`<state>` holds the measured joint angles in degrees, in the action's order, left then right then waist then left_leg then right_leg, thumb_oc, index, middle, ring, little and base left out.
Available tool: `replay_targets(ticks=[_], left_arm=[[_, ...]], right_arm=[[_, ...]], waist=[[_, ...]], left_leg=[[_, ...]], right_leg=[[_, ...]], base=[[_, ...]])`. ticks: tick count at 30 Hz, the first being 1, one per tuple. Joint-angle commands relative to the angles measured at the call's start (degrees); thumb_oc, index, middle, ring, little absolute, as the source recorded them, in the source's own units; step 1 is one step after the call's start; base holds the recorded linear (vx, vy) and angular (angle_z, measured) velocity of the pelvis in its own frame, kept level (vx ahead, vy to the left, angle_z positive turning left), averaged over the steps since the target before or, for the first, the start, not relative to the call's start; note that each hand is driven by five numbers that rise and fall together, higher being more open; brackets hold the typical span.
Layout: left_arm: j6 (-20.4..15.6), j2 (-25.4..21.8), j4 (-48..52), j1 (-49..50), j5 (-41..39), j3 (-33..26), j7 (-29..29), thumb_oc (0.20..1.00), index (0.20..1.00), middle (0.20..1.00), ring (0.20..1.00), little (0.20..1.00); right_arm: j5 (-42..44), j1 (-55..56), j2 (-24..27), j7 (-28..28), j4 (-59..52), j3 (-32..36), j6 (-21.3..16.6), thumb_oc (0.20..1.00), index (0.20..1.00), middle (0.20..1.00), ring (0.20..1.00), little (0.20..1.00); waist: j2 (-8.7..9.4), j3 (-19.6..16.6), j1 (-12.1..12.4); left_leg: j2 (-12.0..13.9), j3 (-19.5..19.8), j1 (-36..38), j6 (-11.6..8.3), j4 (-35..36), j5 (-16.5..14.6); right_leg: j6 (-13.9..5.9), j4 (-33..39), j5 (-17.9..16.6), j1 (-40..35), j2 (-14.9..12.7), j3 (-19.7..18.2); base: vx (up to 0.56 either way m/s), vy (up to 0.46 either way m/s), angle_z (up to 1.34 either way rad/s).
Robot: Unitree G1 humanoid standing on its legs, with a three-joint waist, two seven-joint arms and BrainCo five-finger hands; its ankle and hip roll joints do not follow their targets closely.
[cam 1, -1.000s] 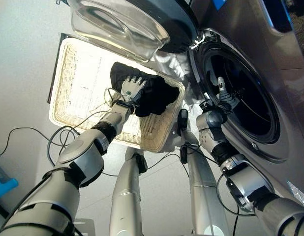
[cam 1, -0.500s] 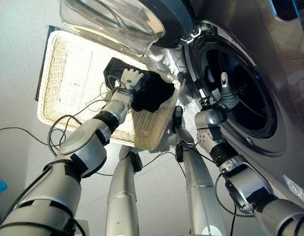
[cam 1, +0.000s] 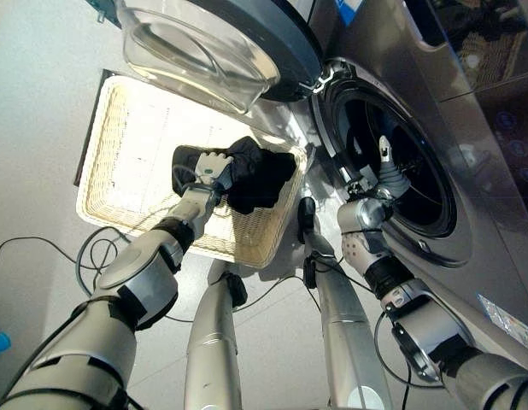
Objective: Put the clothes into the washing machine.
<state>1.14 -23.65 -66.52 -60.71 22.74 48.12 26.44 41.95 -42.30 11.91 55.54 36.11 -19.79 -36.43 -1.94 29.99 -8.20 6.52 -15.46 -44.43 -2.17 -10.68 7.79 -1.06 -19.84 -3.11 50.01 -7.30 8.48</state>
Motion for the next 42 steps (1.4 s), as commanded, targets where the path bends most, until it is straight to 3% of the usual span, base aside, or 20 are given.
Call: replay_targets(ticks=[1,2,4,5,7,10,18,20,23,29,34,42], left_arm=[[-3.46,-0.28,-0.83,-2.32,-3.56,-2.45,4.65,0.200,0.200,0.200,0.200,0.200],[-8.02,-1.42,1.78,0.52,-5.88,-7.26,8.60,0.200,0.200,0.200,0.200,0.200],[-8.02,-1.42,1.78,0.52,-5.88,-7.26,8.60,0.200,0.200,0.200,0.200,0.200],[-16.21,-2.10,9.39,9.56,-9.23,-17.58,16.30,0.200,0.200,0.200,0.200,0.200],[-19.01,-2.42,12.08,11.73,-9.49,-20.39,17.60,0.200,0.200,0.200,0.200,0.200],[-22.09,-3.05,15.28,13.99,-9.09,-22.38,18.52,0.200,0.200,0.200,0.200,0.200],[-27.04,-3.95,19.41,15.09,-6.84,-22.23,18.37,0.200,0.200,0.200,0.200,0.200],[-28.80,-4.27,21.02,14.93,-7.59,-22.09,16.94,0.200,0.200,0.200,0.200,0.200],[-30.60,-4.24,22.94,15.05,-10.68,-22.47,13.91,0.200,0.200,0.200,0.200,0.200],[-34.32,-4.10,27.16,15.64,-16.06,-22.39,7.48,0.200,0.200,0.200,0.200,0.200],[-36.86,-4.06,31.86,15.72,-18.96,-21.33,-0.73,0.200,0.200,0.200,0.200,0.200],[-37.95,-4.83,33.99,13.89,-22.79,-19.62,-9.52,0.200,0.200,0.200,0.200,0.200]], right_arm=[[-3.84,0.15,0.34,-1.46,-4.02,0.36,0.31,1.000,1.000,1.000,1.000,1.000],[-7.29,2.82,0.48,-4.32,-5.80,-0.72,4.63,1.000,1.000,1.000,1.000,1.000],[-7.29,2.82,0.48,-4.32,-5.80,-0.72,4.63,1.000,1.000,1.000,1.000,1.000],[-18.01,9.62,2.37,-14.68,-6.92,-4.27,14.34,1.000,1.000,1.000,1.000,1.000],[-25.56,10.46,4.67,-19.90,-5.58,-6.51,19.78,1.000,1.000,1.000,1.000,1.000],[-34.15,10.88,8.17,-25.15,-3.97,-9.00,24.38,1.000,1.000,1.000,1.000,1.000],[-50.85,5.97,14.62,-26.26,-2.66,-12.91,25.72,1.000,1.000,1.000,1.000,1.000],[-57.09,3.16,16.33,-27.91,-4.14,-14.82,26.49,1.000,1.000,1.000,1.000,1.000],[-59.88,0.71,18.30,-30.84,-5.49,-16.88,26.95,1.000,1.000,1.000,1.000,1.000],[-57.45,-2.17,19.11,-32.86,-4.85,-18.12,25.80,1.000,1.000,1.000,1.000,1.000],[-52.61,-5.24,18.49,-37.34,-5.41,-17.44,22.14,1.000,1.000,1.000,1.000,1.000],[-51.22,-9.77,18.21,-43.13,-4.95,-18.33,23.92,1.000,1.000,1.000,1.000,1.000]], waist=[[0.09,-0.20,1.71],[-0.06,-0.20,2.07],[-0.06,-0.20,2.07],[-0.07,-0.20,2.90],[0.09,-0.20,3.35],[0.15,-0.20,4.20],[-0.01,-0.20,6.11],[-0.20,-0.20,6.73],[-0.26,-0.20,7.40],[-0.52,-0.20,8.64],[-0.99,-0.20,9.69],[-1.46,-0.20,10.21]], left_leg=[[-1.75,-2.17,-0.18,-4.25,-1.97,-2.52],[-1.94,-1.46,1.26,-4.22,-2.11,-3.02],[-1.94,-1.46,1.26,-4.22,-2.11,-3.02],[-2.15,-0.13,4.22,-3.88,-1.90,-4.12],[-2.06,0.06,5.10,-3.77,-1.89,-4.49],[-1.93,0.55,5.83,-3.63,-1.95,-4.84],[-2.02,1.65,6.71,-3.35,-1.42,-5.25],[-2.08,2.02,6.64,-3.33,-1.82,-5.49],[-2.14,2.25,6.80,-3.19,-2.13,-5.73],[-2.45,3.09,6.78,-2.97,-2.78,-6.10],[-3.17,4.15,6.67,-2.79,-3.15,-6.30],[-3.65,4.61,7.07,-2.44,-3.45,-6.29]], right_leg=[[-6.04,-1.13,-0.18,-0.82,0.27,3.29],[-5.93,-1.80,0.81,-2.30,0.15,3.48],[-5.93,-1.80,0.81,-2.30,0.15,3.48],[-5.73,-2.73,2.63,-5.08,-0.24,4.01],[-5.75,-2.98,3.11,-5.90,-0.57,4.47],[-5.81,-3.51,3.69,-6.68,-1.07,5.18],[-6.20,-4.57,4.60,-7.57,-1.77,6.68],[-6.31,-5.07,4.86,-7.58,-2.10,6.99],[-6.42,-5.36,5.11,-7.92,-2.49,7.38],[-6.40,-5.72,5.37,-8.42,-3.05,8.06],[-6.24,-6.04,5.41,-8.66,-3.33,8.53],[-6.12,-6.31,5.14,-8.91,-3.70,8.51]], base=[[0.00,0.000,0.00],[0.00,0.000,0.00],[0.00,0.000,0.00],[0.00,-0.011,0.05],[0.00,-0.022,0.09],[0.01,-0.040,0.16],[0.01,-0.052,0.10],[0.00,-0.046,0.05],[0.01,-0.043,0.04],[0.01,-0.049,0.10],[0.01,-0.040,0.12],[0.01,-0.007,0.11]])
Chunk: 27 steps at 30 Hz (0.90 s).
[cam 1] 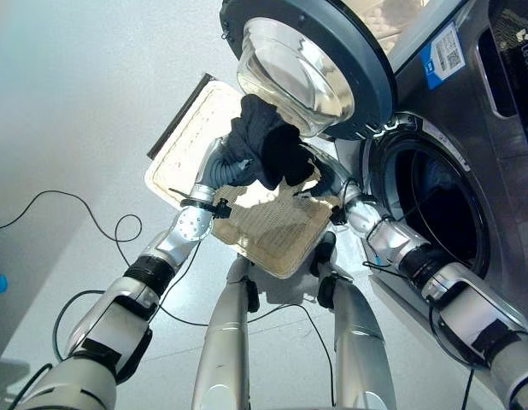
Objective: Put the clothes into the washing machine.
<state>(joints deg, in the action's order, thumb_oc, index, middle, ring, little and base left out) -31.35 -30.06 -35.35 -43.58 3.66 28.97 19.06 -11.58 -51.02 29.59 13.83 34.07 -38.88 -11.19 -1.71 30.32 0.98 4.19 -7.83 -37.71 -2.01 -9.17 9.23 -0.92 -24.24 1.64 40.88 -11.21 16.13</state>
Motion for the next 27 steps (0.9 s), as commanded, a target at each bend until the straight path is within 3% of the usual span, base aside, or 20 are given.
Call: replay_targets(ticks=[1,14,24,25,26,27], left_arm=[[-5.67,1.80,3.19,-3.81,-4.91,0.02,-3.34,0.200,0.200,0.200,0.200,0.200],[-5.20,6.17,6.43,-5.98,-10.06,1.60,-8.65,0.200,0.200,0.200,0.200,0.200],[-3.89,10.40,7.23,-6.58,-12.31,1.16,-10.43,0.200,0.200,0.200,0.200,0.200],[-3.69,10.76,7.01,-6.57,-12.48,1.26,-10.16,0.200,0.200,0.200,0.200,0.200],[-3.52,10.93,6.84,-6.53,-12.77,1.17,-10.13,0.200,0.200,0.200,0.200,0.200],[-3.47,10.95,6.79,-6.54,-12.86,1.16,-10.14,0.200,0.200,0.200,0.200,0.200]], right_arm=[[3.82,-1.82,-0.14,-1.87,-2.05,0.58,-0.95,1.000,1.000,1.000,1.000,1.000],[13.31,-6.73,-5.69,-10.12,3.85,2.05,0.59,1.000,1.000,1.000,1.000,1.000],[29.97,-5.35,-10.52,-14.04,3.30,5.43,-6.56,1.000,1.000,1.000,1.000,1.000],[32.37,-4.75,-11.10,-14.31,2.47,5.94,-7.43,0.388,0.388,0.388,0.388,0.388],[33.69,-4.39,-11.47,-14.50,2.06,6.39,-8.09,0.200,0.200,0.200,0.200,0.200],[33.85,-4.33,-11.54,-14.58,1.99,6.47,-8.13,0.200,0.200,0.200,0.200,0.200]], waist=[[-1.86,-0.53,1.15],[-2.81,-0.53,1.92],[-2.75,-0.53,1.77],[-2.70,-0.53,1.60],[-2.63,-0.53,1.46],[-2.61,-0.53,1.43]], left_leg=[[-1.42,-2.98,0.24,-2.52,-5.12,-7.71],[-2.82,-2.21,-1.38,-2.14,-5.20,-7.20],[-3.53,-2.01,-2.09,-1.77,-5.62,-7.15],[-3.67,-1.96,-2.12,-1.74,-5.60,-7.11],[-3.73,-1.99,-2.18,-1.79,-5.66,-7.10],[-3.73,-2.00,-2.19,-1.80,-5.66,-7.09]], right_leg=[[-6.17,-1.91,0.27,0.28,0.17,0.77],[-5.79,-1.25,-0.94,1.62,0.29,0.39],[-5.70,-1.42,-1.39,2.38,0.64,-0.14],[-5.75,-1.33,-1.52,2.44,0.72,-0.22],[-5.78,-1.19,-1.59,2.42,0.78,-0.30],[-5.78,-1.15,-1.60,2.41,0.80,-0.32]], base=[[0.00,0.000,0.00],[0.00,0.000,0.00],[0.01,0.002,0.03],[0.00,0.000,0.00],[0.00,0.000,0.00],[0.00,0.000,0.00]])
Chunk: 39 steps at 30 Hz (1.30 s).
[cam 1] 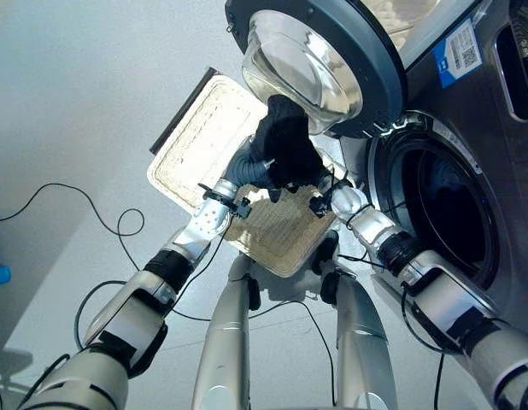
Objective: Put the clothes into the washing machine.
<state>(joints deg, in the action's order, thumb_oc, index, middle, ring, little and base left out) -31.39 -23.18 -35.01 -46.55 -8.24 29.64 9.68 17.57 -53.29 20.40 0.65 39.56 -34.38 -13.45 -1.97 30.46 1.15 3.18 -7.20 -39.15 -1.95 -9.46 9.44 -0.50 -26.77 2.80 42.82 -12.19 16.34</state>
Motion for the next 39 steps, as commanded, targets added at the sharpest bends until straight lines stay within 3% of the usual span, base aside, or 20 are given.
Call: replay_targets(ticks=[1,11,20,21,22,29,39], left_arm=[[-3.37,4.24,6.23,-3.51,-1.04,0.37,-0.71,0.200,0.200,0.200,0.200,0.200],[-3.55,5.42,6.48,-3.24,-2.55,0.61,-1.07,0.200,0.200,0.200,0.200,0.200],[-0.77,6.05,4.72,-3.27,-0.85,1.47,-2.74,0.200,0.200,0.200,0.200,0.200],[-0.35,5.85,4.42,-3.35,-0.96,1.83,-3.19,0.464,0.464,0.464,0.464,0.464],[0.85,5.54,3.83,-3.42,-0.45,2.20,-3.58,1.000,1.000,1.000,1.000,1.000],[2.82,5.11,0.58,-2.30,0.77,2.64,-1.85,1.000,1.000,1.000,1.000,1.000],[1.07,6.34,-5.78,1.35,1.24,0.11,3.00,1.000,1.000,1.000,1.000,1.000]], right_arm=[[5.33,-1.63,-2.54,-1.46,-4.01,2.33,-6.15,0.200,0.200,0.200,0.200,0.200],[7.55,-0.74,-2.95,1.50,-3.10,3.66,-8.30,0.200,0.200,0.200,0.200,0.200],[11.96,0.05,-4.11,3.08,-2.33,6.34,-11.36,0.200,0.200,0.200,0.200,0.200],[12.91,0.15,-4.13,2.93,-2.22,6.57,-11.45,0.200,0.200,0.200,0.200,0.200],[14.52,0.62,-4.28,2.70,-1.88,7.08,-12.18,0.200,0.200,0.200,0.200,0.200],[19.63,3.44,-5.18,2.39,-0.15,8.66,-13.45,0.200,0.200,0.200,0.200,0.200],[34.96,11.99,-8.01,-0.60,6.70,13.82,-17.50,0.200,0.200,0.200,0.200,0.200]], waist=[[-2.32,-0.67,1.09],[-2.53,-0.67,0.51],[-2.45,-0.67,0.14],[-2.48,-0.67,0.09],[-2.48,-0.67,-0.10],[-2.47,-0.67,-1.02],[-2.45,-0.67,-3.16]], left_leg=[[-2.82,-2.67,-0.91,-1.87,-5.33,-7.22],[-2.94,-3.07,-1.54,-1.78,-5.14,-7.23],[-2.96,-3.42,-0.93,-1.59,-5.09,-7.38],[-2.89,-3.51,-0.85,-1.58,-5.07,-7.39],[-2.82,-3.65,-0.71,-1.62,-4.97,-7.41],[-2.51,-4.46,-0.14,-1.79,-4.64,-7.53],[-2.04,-6.30,1.00,-2.05,-3.96,-7.93]], right_leg=[[-6.20,1.55,-2.90,0.64,1.86,-0.59],[-6.27,2.10,-3.43,1.49,2.01,-1.13],[-6.60,2.09,-3.67,1.12,2.10,-1.33],[-6.63,2.08,-3.70,1.09,2.08,-1.39],[-6.72,2.29,-3.77,1.00,2.14,-1.50],[-6.78,3.17,-3.98,0.73,2.61,-2.11],[-6.43,4.66,-3.61,0.12,4.19,-4.12]], base=[[0.00,0.000,0.00],[0.00,0.000,0.00],[0.00,0.000,0.00],[0.00,0.000,0.00],[0.00,0.000,0.00],[0.00,0.009,-0.01],[0.00,0.060,-0.17]])
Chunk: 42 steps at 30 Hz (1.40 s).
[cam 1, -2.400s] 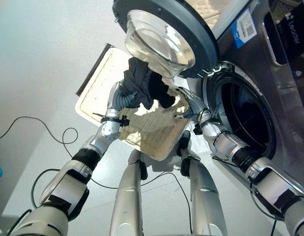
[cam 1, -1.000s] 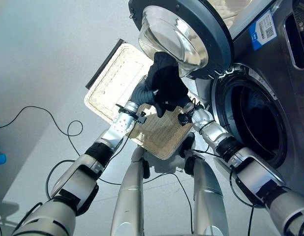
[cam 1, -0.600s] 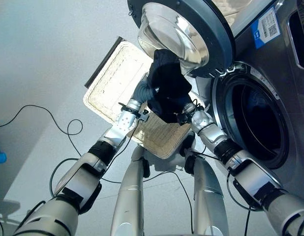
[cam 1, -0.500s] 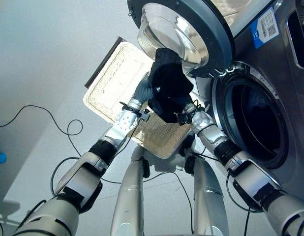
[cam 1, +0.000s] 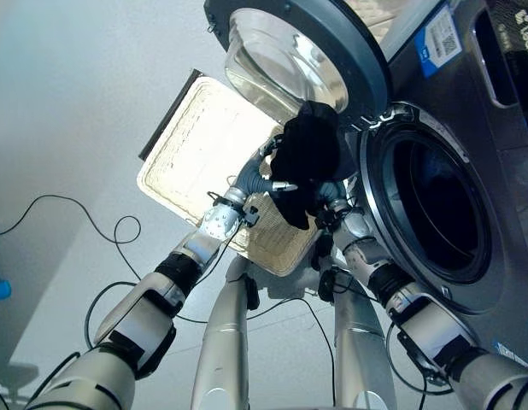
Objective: Put the clothes into the washing machine.
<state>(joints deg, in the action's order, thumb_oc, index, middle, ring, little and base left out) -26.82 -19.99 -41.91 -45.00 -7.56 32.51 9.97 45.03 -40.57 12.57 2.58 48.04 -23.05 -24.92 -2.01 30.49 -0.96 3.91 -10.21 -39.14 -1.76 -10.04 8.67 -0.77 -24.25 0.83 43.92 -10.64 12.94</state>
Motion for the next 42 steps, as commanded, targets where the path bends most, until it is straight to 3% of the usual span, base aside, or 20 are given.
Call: replay_targets(ticks=[1,10,16,22,28,31,36,42], left_arm=[[-3.63,3.37,0.79,0.04,0.78,-3.02,3.39,1.000,1.000,1.000,1.000,1.000],[-5.31,6.00,-2.74,2.73,-3.36,-7.97,12.65,1.000,1.000,1.000,1.000,1.000],[-4.60,6.54,-4.08,3.17,-3.84,-9.47,18.42,1.000,1.000,1.000,1.000,1.000],[-4.40,6.57,-5.09,3.59,-5.35,-9.94,17.04,1.000,1.000,1.000,1.000,1.000],[-4.80,4.98,-3.14,3.28,-5.46,-8.45,15.85,1.000,1.000,1.000,1.000,1.000],[-4.94,3.37,-0.70,3.32,-6.08,-6.98,15.17,1.000,1.000,1.000,1.000,1.000],[-4.59,2.08,1.10,2.52,-6.43,-5.53,15.63,1.000,1.000,1.000,1.000,1.000],[-4.23,0.57,2.56,2.33,-7.02,-3.82,15.92,1.000,1.000,1.000,1.000,1.000]], right_arm=[[9.35,-0.02,-0.51,-2.82,-1.17,3.16,-6.26,0.200,0.200,0.200,0.200,0.200],[27.82,3.53,-2.29,-7.42,6.89,13.06,-8.79,0.200,0.200,0.200,0.200,0.200],[36.23,1.25,-1.16,-6.90,9.83,19.25,-11.49,0.200,0.200,0.200,0.200,0.200],[40.04,-3.12,3.05,-2.71,14.19,25.30,-14.11,0.200,0.200,0.200,0.200,0.200],[45.85,-8.44,8.82,-1.00,17.47,28.75,-12.87,0.200,0.200,0.200,0.200,0.200],[58.26,-10.77,11.18,-3.06,17.82,30.87,-14.33,0.200,0.200,0.200,0.200,0.200],[65.84,-13.05,12.30,-4.50,17.92,32.56,-17.54,0.200,0.200,0.200,0.200,0.200],[67.97,-13.42,14.19,-3.85,14.72,35.37,-26.83,0.200,0.200,0.200,0.200,0.200]], waist=[[-2.46,-0.69,-1.24],[-4.50,-0.69,-2.66],[-5.44,-0.69,-2.31],[-6.08,-0.69,-1.29],[-6.55,-0.69,0.29],[-6.48,-0.69,1.09],[-6.36,-0.69,1.33],[-6.04,-0.69,1.21]], left_leg=[[-2.77,-3.50,1.11,-2.24,-3.38,-7.22],[-3.10,-5.41,2.91,-2.50,-3.66,-7.76],[-3.36,-5.57,3.07,-2.59,-4.42,-8.19],[-3.60,-5.04,2.56,-2.48,-5.17,-8.53],[-3.75,-4.02,0.87,-2.16,-5.45,-8.24],[-3.90,-3.39,0.19,-2.15,-5.59,-8.71],[-3.86,-2.87,-0.81,-1.97,-5.54,-8.44],[-3.68,-2.66,-0.61,-2.02,-5.50,-8.94]], right_leg=[[-6.13,2.18,-1.58,-1.02,2.75,-0.93],[-5.47,1.96,-0.25,-2.09,3.26,-2.52],[-5.48,0.87,0.45,-2.19,2.76,-2.20],[-5.68,-0.01,0.61,-1.94,2.11,-1.37],[-5.95,-0.71,-0.07,-0.60,1.41,-0.23],[-6.21,-0.98,0.04,-0.23,1.04,0.48],[-6.08,-1.19,-0.71,0.91,1.17,0.61],[-6.39,-1.42,-0.66,0.85,0.99,0.63]], base=[[0.02,0.107,-0.33],[0.03,0.098,-0.20],[0.01,0.024,-0.01],[0.00,-0.014,0.01],[-0.02,-0.075,0.08],[-0.01,-0.077,0.14],[-0.01,-0.024,0.07],[0.00,0.000,0.00]])
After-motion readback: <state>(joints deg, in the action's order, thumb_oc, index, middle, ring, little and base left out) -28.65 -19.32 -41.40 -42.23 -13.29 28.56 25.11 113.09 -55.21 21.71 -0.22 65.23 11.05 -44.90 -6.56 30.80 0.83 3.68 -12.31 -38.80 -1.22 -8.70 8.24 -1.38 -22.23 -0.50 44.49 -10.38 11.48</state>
